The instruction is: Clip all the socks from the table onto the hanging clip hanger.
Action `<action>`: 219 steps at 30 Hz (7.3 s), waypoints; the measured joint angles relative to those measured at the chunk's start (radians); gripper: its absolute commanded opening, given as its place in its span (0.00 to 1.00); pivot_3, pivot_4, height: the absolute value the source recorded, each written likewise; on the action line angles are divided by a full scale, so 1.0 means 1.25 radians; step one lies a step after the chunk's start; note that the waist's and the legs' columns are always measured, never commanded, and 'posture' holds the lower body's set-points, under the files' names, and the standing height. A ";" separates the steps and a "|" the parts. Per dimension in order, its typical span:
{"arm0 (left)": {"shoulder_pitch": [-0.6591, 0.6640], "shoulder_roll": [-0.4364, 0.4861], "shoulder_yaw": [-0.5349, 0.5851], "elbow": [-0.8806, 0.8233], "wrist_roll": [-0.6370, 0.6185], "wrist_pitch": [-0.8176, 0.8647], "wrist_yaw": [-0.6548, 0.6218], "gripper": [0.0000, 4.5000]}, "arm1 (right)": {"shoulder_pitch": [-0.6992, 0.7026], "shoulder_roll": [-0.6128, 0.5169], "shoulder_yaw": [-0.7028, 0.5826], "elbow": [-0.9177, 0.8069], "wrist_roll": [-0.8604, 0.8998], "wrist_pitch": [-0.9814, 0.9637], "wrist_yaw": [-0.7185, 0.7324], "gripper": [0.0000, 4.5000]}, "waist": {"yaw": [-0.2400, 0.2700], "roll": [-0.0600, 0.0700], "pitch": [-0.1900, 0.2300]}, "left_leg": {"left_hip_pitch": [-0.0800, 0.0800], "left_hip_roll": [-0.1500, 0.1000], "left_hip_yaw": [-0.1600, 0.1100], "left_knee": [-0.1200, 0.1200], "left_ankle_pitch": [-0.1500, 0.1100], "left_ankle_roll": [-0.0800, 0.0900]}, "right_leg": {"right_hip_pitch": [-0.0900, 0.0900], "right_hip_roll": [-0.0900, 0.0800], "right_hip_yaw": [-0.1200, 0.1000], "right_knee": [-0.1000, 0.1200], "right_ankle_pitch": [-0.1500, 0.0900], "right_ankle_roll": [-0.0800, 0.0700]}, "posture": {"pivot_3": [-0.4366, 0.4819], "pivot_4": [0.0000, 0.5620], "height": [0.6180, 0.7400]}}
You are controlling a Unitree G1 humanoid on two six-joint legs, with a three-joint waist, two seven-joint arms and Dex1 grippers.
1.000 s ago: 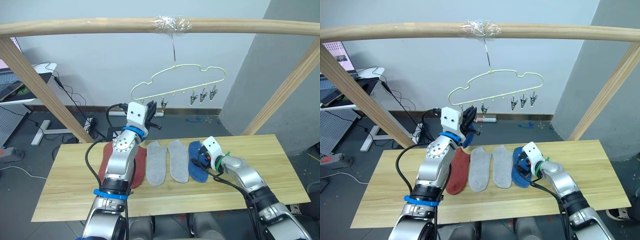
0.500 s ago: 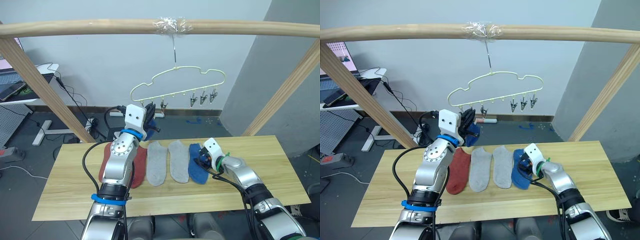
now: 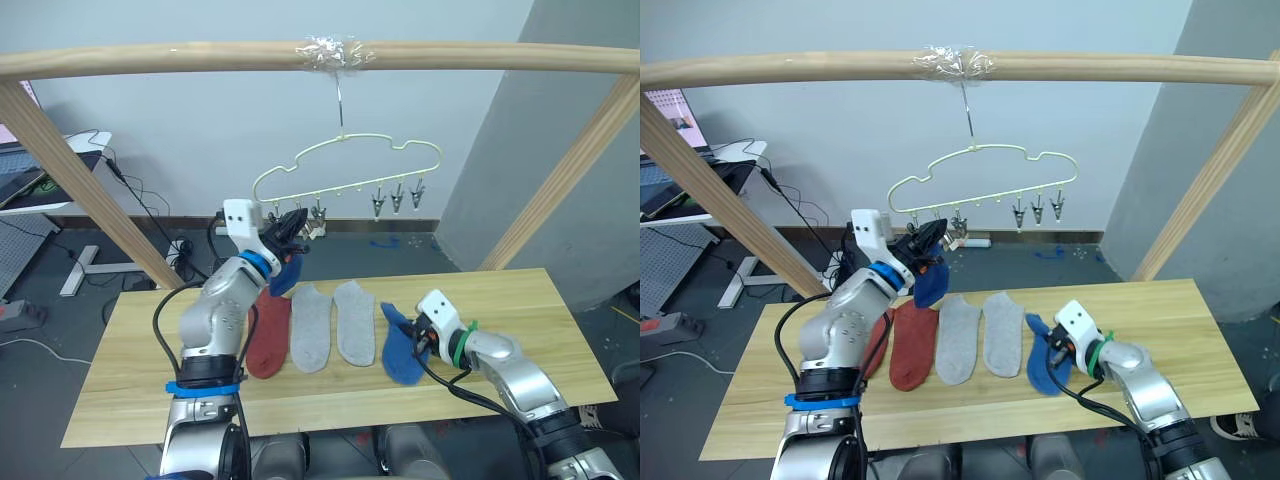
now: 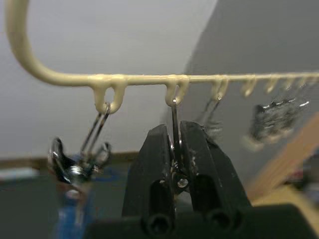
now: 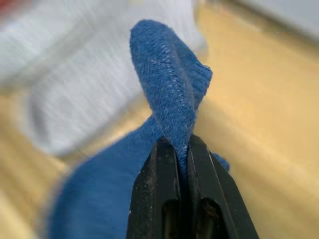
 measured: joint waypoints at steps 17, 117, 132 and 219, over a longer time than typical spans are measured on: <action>-0.006 0.009 0.145 -0.028 -0.393 0.337 0.193 0.00 | -0.167 0.079 0.100 -0.184 -0.045 0.123 -0.066 0.02 | -0.002 0.000 0.000 | -0.002 0.000 -0.001 -0.002 -0.001 -0.001 | 0.000 0.000 -0.001 -0.006 0.000 0.000 | 0.41 0.27 1.00; -0.025 -0.118 -0.198 0.179 0.336 -0.517 0.051 0.49 | -0.092 0.119 -0.178 -0.327 0.288 0.104 -0.163 1.00 | 0.015 0.000 0.000 | -0.016 0.000 0.000 0.000 0.000 0.000 | -0.013 0.000 0.000 -0.006 0.004 -0.003 | 0.33 0.28 1.00; -0.043 -0.123 -0.194 0.223 0.339 -0.537 0.049 0.49 | -0.099 0.123 -0.174 -0.327 0.288 0.104 -0.177 1.00 | 0.011 0.000 0.000 | -0.016 0.000 0.000 0.000 0.000 0.000 | -0.013 0.000 0.000 -0.006 0.004 -0.003 | 0.31 0.29 1.00; -0.074 -0.126 -0.204 0.255 0.428 -0.587 0.070 0.45 | -0.106 0.136 -0.157 -0.315 0.286 0.090 -0.194 1.00 | -0.006 0.000 0.000 | -0.016 -0.001 0.000 0.001 0.000 0.000 | -0.013 0.000 0.000 -0.004 0.005 -0.004 | 0.32 0.27 1.00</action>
